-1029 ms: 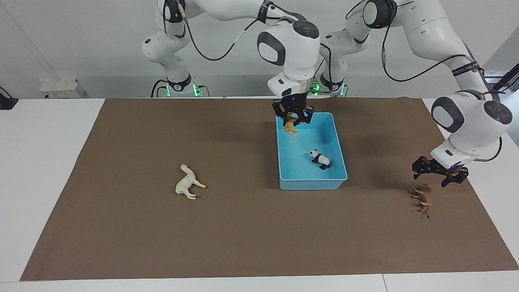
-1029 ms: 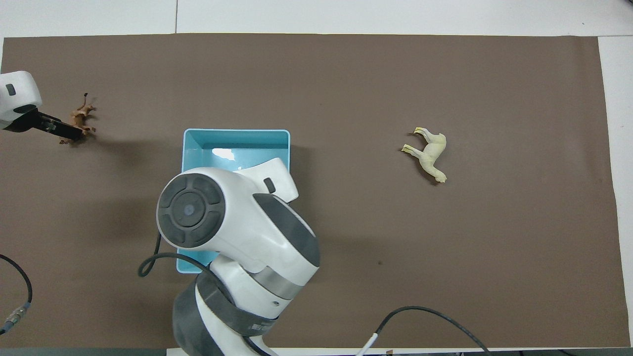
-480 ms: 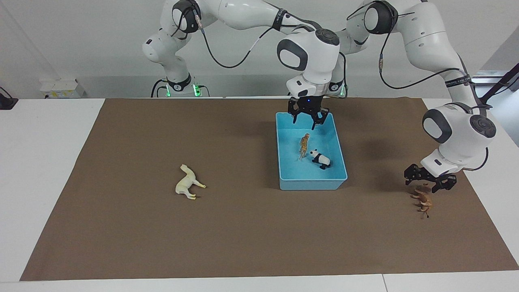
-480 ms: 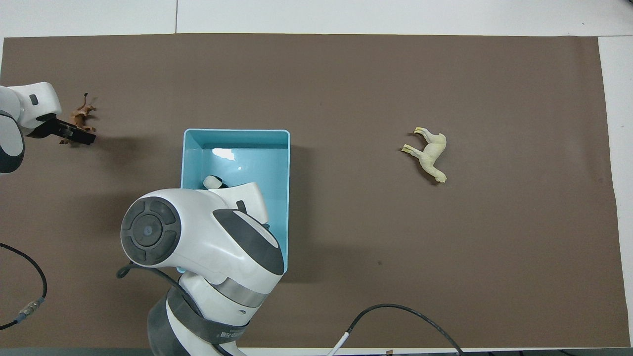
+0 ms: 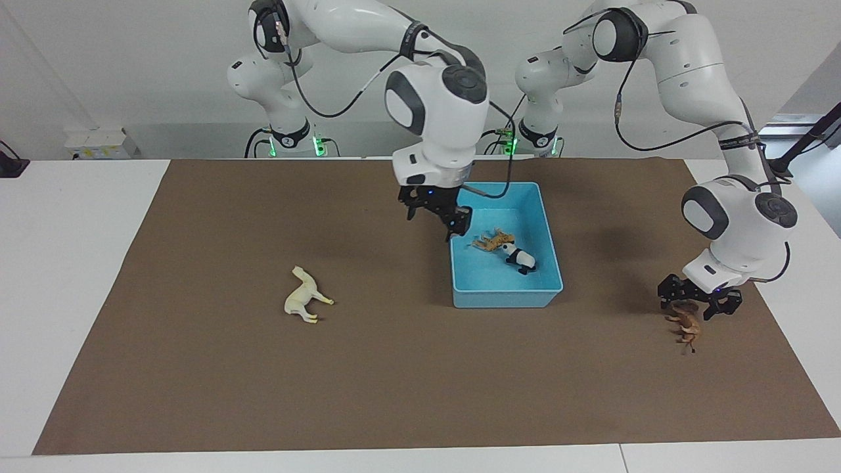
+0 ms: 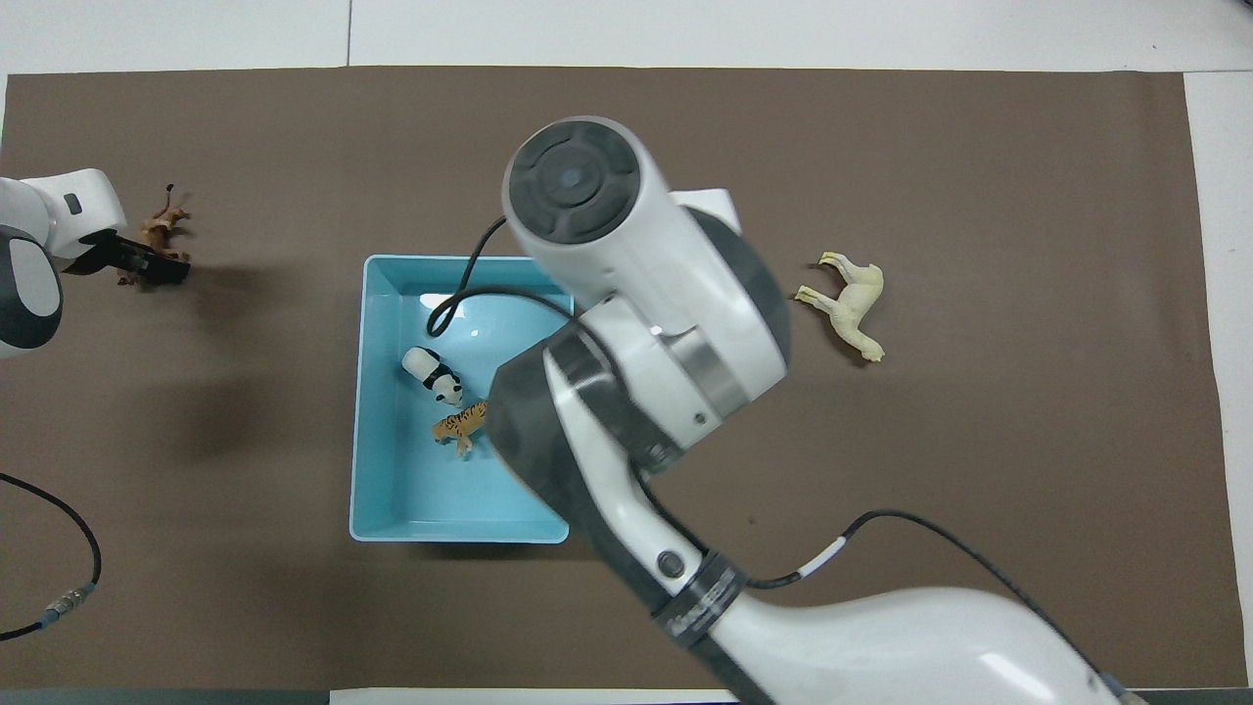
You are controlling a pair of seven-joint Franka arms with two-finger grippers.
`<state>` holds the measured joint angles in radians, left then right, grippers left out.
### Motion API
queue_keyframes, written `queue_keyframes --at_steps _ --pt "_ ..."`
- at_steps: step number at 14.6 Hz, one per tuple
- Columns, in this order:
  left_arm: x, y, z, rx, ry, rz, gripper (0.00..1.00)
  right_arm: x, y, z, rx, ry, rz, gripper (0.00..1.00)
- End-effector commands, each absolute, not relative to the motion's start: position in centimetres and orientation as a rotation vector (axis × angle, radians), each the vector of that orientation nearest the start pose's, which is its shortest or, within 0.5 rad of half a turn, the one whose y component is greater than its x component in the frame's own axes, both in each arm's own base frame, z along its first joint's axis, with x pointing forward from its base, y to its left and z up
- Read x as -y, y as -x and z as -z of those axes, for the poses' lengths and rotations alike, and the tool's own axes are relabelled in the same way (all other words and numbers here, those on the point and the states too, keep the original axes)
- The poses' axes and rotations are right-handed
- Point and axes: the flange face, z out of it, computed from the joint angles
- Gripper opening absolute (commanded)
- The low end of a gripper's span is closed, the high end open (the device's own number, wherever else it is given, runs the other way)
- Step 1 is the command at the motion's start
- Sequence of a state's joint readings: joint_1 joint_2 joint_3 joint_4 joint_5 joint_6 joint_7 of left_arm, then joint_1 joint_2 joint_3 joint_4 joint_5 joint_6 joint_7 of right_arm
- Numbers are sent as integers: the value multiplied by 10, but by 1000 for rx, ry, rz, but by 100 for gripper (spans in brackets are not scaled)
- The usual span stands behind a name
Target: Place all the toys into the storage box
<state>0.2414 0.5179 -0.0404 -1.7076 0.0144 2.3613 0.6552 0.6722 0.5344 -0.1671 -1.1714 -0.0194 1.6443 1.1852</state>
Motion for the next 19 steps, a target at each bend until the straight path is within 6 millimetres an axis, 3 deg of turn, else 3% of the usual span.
queue_keyframes --at_steps 1,3,4,5,6,7,9,10,11,15,17,19 --pt "-139 -665 -294 -718 2982 227 72 -296 -631 -466 -1089 3100 12 100" --pt "-138 -665 -293 -719 2983 223 58 -239 -646 -451 -1022 3136 -51 100" --pt "-137 -665 -292 -721 2984 219 37 -215 -649 -442 -1004 3148 -46 100" --pt "-136 -664 -293 -714 2990 213 9 -193 -650 -431 -1019 3141 -14 100" --pt "-135 -666 -296 -676 3002 216 0 -175 -649 -418 -1026 3127 -1 100" --pt "-133 -669 -303 -657 3017 192 0 -158 -641 -400 -965 3133 6 100" --pt "-128 -680 -347 -605 3061 100 0 -139 -623 -369 -804 3146 40 100" --pt "-113 -682 -377 -573 3079 55 0 -131 -613 -354 -732 3150 57 100" --pt "-87 -677 -405 -517 3094 27 0 -129 -608 -346 -661 3155 78 100" --pt "37 -634 -465 -200 3128 -62 0 -118 -596 -329 -495 3179 87 100" --pt "117 -615 -478 -108 3122 -87 0 -109 -596 -321 -500 3155 161 100" --pt "171 -594 -470 -58 3110 -113 0 -100 -602 -322 -559 3127 212 100"
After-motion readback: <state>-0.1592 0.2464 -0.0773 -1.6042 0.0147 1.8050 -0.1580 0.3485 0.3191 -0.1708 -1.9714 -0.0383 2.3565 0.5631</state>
